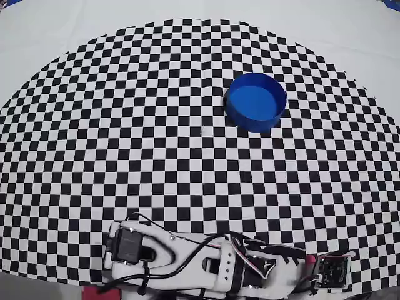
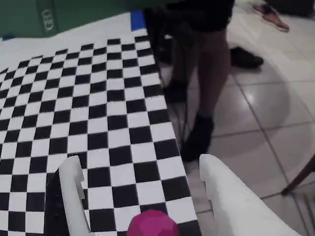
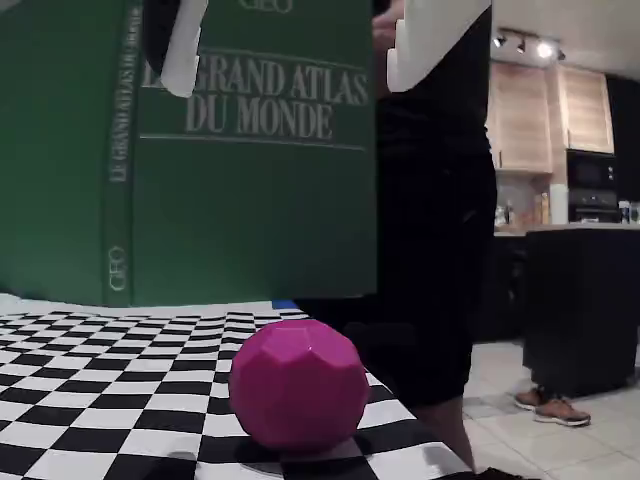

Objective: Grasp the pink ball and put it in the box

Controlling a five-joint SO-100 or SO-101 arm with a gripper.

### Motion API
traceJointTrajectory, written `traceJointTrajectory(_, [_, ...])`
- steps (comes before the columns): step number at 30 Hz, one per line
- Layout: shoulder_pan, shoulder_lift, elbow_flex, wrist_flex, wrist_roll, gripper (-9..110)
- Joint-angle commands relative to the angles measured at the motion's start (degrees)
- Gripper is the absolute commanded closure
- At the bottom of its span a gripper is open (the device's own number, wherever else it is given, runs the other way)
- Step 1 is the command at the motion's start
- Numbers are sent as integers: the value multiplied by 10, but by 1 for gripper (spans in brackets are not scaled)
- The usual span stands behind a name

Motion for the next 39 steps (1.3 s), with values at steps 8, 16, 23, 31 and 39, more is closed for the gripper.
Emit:
traceJointTrajectory(8, [6, -53, 4, -42, -4, 74])
traceJointTrajectory(16, [5, -83, 3, -48, -4, 74])
traceJointTrajectory(23, [0, -119, 2, -67, -4, 74])
traceJointTrajectory(31, [-2, -140, 1, -68, -2, 74])
traceJointTrajectory(39, [-2, -187, -1, -95, -4, 74])
